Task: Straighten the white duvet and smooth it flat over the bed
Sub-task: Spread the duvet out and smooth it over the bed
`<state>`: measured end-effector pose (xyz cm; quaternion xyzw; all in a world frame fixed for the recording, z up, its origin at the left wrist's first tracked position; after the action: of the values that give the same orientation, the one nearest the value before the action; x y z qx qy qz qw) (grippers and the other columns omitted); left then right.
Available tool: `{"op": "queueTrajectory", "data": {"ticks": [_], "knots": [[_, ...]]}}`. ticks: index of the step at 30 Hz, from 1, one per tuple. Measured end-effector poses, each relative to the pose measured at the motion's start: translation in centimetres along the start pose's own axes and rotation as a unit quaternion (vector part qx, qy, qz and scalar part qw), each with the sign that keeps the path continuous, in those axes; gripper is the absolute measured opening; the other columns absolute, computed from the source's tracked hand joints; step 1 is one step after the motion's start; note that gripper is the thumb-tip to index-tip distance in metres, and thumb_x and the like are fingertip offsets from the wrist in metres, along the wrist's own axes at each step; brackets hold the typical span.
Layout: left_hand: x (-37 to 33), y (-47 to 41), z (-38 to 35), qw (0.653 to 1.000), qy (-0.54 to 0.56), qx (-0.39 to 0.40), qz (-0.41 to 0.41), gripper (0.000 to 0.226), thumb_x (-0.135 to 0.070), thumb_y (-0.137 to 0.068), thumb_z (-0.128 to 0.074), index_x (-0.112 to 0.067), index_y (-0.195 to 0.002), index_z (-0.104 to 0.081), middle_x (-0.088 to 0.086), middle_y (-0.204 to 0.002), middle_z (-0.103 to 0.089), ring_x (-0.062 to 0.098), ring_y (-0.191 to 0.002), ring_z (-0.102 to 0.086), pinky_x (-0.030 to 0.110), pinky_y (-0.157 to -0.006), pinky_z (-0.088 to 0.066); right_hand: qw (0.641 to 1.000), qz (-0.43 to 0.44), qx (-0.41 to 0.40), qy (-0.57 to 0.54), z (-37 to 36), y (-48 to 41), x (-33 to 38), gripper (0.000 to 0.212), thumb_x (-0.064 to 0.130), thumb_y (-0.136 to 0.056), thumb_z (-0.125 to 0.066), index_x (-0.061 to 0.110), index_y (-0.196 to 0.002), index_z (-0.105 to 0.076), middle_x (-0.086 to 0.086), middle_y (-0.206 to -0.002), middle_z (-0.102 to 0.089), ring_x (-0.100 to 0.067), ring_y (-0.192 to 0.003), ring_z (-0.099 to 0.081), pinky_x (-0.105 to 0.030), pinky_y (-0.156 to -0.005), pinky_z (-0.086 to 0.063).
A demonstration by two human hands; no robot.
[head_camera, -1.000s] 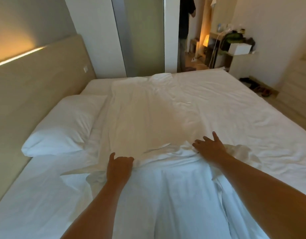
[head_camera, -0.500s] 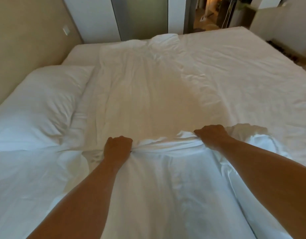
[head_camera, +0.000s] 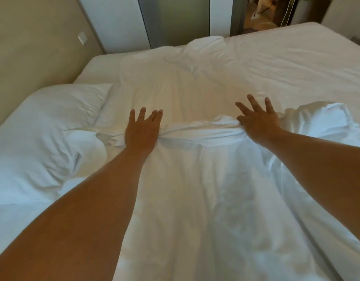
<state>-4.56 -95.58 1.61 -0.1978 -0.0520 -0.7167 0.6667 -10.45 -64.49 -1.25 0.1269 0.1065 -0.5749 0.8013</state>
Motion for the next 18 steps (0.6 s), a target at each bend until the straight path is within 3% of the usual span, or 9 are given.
{"op": "queueTrajectory", "data": {"ticks": [5,7,9,11,13,18], "knots": [[1.8,-6.2,-6.1,0.998,0.011,0.041,0.043,0.070,-0.012,-0.099,-0.037,-0.030,-0.154,0.002,0.000,-0.162,-0.011,0.033,-0.148,-0.010,0.056,-0.118,-0.008,0.999,0.000,-0.022,-0.036,-1.9,-8.5,0.7,0.038,0.017,-0.095,-0.050,0.031,-0.131,-0.047,0.002,-0.162,0.015,-0.029,-0.146,0.021,-0.060,-0.116,0.005],[2.3,-8.1,-10.2,0.996,0.028,0.067,0.055,0.075,-0.012,-0.098,-0.037,-0.033,-0.153,0.010,0.003,-0.163,-0.001,0.035,-0.148,-0.005,0.059,-0.116,-0.011,0.998,0.011,-0.003,-0.068,-4.9,-11.6,1.9,0.042,0.022,-0.095,-0.050,0.030,-0.136,-0.041,0.000,-0.162,0.018,-0.028,-0.147,0.021,-0.058,-0.117,0.004],[1.6,-8.8,-16.6,0.990,0.056,0.116,0.064,0.079,-0.016,-0.098,-0.038,-0.036,-0.150,0.019,0.004,-0.163,0.007,0.036,-0.148,-0.001,0.063,-0.113,-0.014,0.992,0.000,0.037,-0.117,-10.1,-13.6,3.3,0.064,0.035,-0.094,-0.049,0.025,-0.151,-0.021,-0.001,-0.161,0.020,-0.027,-0.147,0.019,-0.053,-0.119,0.002],[0.3,-9.0,-23.4,0.981,0.089,0.149,0.083,0.083,-0.026,-0.099,-0.040,-0.039,-0.143,0.029,0.002,-0.162,0.012,0.037,-0.148,0.002,0.068,-0.110,-0.014,0.984,-0.016,0.057,-0.166,-15.1,-15.1,4.7,0.084,0.036,-0.089,-0.049,0.023,-0.155,0.001,-0.001,-0.161,0.019,-0.024,-0.148,0.017,-0.048,-0.120,0.003],[-0.5,-10.5,-28.1,0.978,0.115,0.143,0.101,0.091,-0.031,-0.096,-0.046,-0.040,-0.143,0.031,0.001,-0.161,0.018,0.037,-0.147,0.006,0.071,-0.109,-0.009,0.978,-0.010,0.041,-0.207,-18.1,-17.6,5.5,0.093,0.034,-0.081,-0.047,0.027,-0.154,0.009,0.000,-0.161,0.019,-0.023,-0.148,0.016,-0.045,-0.120,0.005],[-0.8,-12.2,-28.7,0.969,0.144,0.179,0.093,0.103,-0.022,-0.088,-0.054,-0.036,-0.145,0.031,0.004,-0.158,0.026,0.039,-0.146,0.011,0.074,-0.106,-0.010,0.976,0.007,0.068,-0.207,-18.8,-19.7,5.1,0.102,0.037,-0.065,-0.039,0.029,-0.153,0.012,0.001,-0.162,0.017,-0.021,-0.148,0.016,-0.044,-0.119,0.001]]}}
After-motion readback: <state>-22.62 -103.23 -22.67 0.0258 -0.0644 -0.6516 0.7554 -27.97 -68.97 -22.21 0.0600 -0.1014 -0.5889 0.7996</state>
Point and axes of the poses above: each hand's wrist, its own y-axis away from the middle knuckle, its own z-axis out of the back of the hand, x = y × z, the point moved 5 cm from there along -y, towards the middle knuckle
